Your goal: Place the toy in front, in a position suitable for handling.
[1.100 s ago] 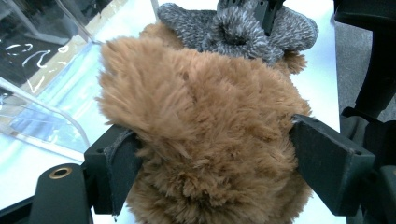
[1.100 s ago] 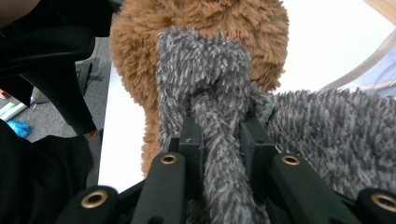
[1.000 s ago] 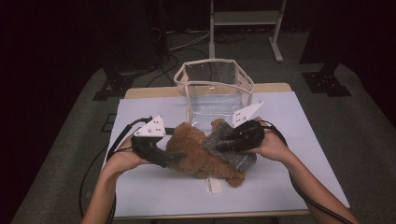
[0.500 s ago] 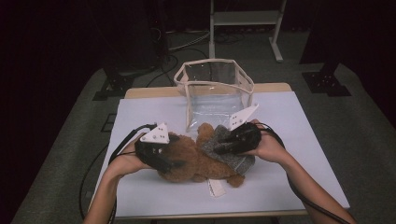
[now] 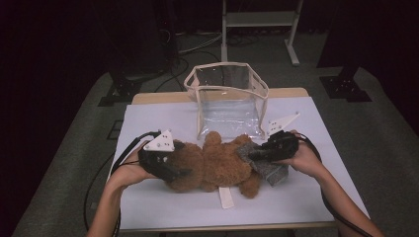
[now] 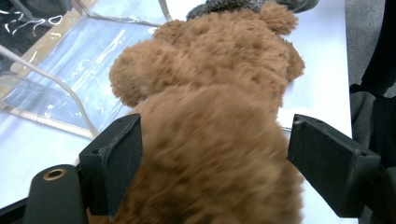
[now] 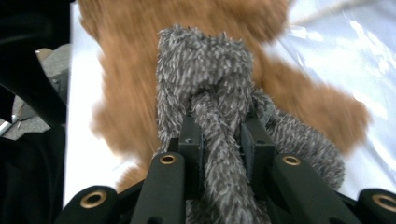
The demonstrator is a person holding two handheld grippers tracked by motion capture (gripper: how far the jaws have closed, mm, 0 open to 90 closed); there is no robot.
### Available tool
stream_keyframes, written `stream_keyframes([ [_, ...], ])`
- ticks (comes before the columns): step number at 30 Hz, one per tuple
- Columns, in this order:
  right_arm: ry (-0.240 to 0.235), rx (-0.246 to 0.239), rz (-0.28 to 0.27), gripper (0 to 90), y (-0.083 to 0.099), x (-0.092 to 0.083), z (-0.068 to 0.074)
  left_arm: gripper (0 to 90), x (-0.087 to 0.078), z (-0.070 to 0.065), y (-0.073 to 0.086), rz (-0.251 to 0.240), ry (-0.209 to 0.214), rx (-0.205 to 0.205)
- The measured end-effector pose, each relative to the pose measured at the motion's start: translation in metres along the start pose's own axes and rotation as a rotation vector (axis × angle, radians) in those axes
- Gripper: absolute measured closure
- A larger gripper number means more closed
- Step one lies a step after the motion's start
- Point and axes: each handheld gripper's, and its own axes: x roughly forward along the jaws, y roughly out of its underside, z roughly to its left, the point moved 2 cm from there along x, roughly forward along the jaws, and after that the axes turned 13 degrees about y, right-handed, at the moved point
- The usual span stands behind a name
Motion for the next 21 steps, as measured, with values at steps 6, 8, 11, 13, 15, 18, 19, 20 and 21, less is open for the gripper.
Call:
stream_keyframes([
  [6, -0.004, 0.062, 0.024, 72.5, 0.022, 0.015, -0.008, 17.4, 0.012, 0.009, 0.015, 0.032, 0.018, -0.046],
  [8, -0.013, 0.063, 0.014, 72.5, 0.021, 0.019, -0.007, 17.4, 0.013, 0.012, 0.019, 0.017, 0.026, -0.058],
  [11, -0.024, 0.058, -0.008, 72.5, 0.015, 0.022, -0.005, 17.7, 0.014, 0.013, 0.02, 0.032, 0.018, -0.056],
  [13, -0.034, 0.061, -0.031, 72.7, 0.01, 0.021, -0.003, 17.7, 0.017, 0.013, 0.02, 0.051, 0.015, -0.052],
  [15, -0.039, 0.059, -0.047, 72.8, 0.005, 0.021, -0.001, 17.6, 0.021, 0.013, 0.018, 0.057, 0.009, -0.046],
  [18, -0.059, 0.05, -0.054, 72.9, 0.0, 0.023, 0.005, 17.7, 0.026, 0.012, 0.009, 0.059, 0.028, -0.019],
  [19, -0.07, 0.052, -0.056, 72.9, 0.0, 0.024, 0.007, 17.7, 0.03, 0.011, 0.005, 0.063, 0.036, -0.007],
  [20, -0.079, 0.043, -0.063, 72.9, -0.001, 0.024, 0.01, 17.7, 0.033, 0.011, 0.001, 0.07, 0.038, 0.009],
  [21, -0.085, 0.035, -0.065, 72.8, -0.003, 0.024, 0.012, 17.7, 0.037, 0.009, -0.004, 0.071, 0.043, 0.019],
])
